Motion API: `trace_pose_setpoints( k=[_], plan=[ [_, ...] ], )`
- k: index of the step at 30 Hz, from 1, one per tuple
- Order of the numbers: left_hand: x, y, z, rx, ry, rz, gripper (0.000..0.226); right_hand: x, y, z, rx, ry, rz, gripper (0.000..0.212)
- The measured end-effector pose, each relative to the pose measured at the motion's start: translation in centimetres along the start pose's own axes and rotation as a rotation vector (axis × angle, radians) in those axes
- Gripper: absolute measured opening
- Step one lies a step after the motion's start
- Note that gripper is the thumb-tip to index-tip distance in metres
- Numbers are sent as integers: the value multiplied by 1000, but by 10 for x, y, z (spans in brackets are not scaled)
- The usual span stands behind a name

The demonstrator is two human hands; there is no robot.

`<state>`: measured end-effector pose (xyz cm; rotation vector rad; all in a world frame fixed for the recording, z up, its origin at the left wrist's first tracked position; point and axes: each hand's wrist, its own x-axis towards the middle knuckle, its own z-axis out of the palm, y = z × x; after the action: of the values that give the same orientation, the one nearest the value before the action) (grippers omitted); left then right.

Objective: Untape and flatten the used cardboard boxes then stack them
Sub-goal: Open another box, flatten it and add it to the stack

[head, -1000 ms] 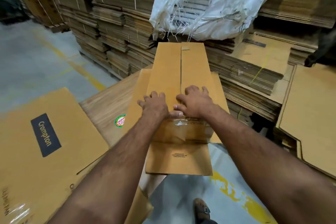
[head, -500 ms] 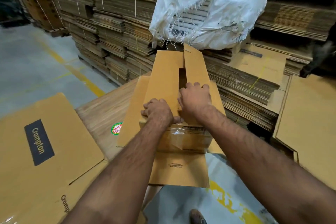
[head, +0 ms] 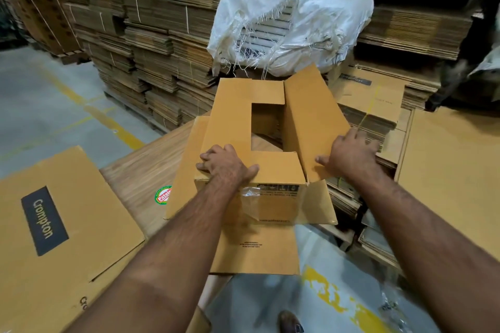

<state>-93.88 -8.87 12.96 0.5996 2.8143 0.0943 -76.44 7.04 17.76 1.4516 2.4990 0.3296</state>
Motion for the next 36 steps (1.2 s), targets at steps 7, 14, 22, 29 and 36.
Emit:
trace_pose_setpoints(
  k=[7,14,22,29,36],
  plan=[
    [2,-7,-25,-184,-11,49,85,-2,5,36,82,-28,-30,92],
    [21,-57,-91,-606,-56,87,29,10,-5,36,121,-85,-31,97],
    [42,-122,-97,-659,85,-74,32,10,-35,25,205,120,-84,80],
    [34,-137,-82,-626,239,45,40,6,-139,-14,425,131,-617,77],
    [18,-158,-80,-676,315,254,25,18,-196,-25,493,-137,-653,76]
  ],
)
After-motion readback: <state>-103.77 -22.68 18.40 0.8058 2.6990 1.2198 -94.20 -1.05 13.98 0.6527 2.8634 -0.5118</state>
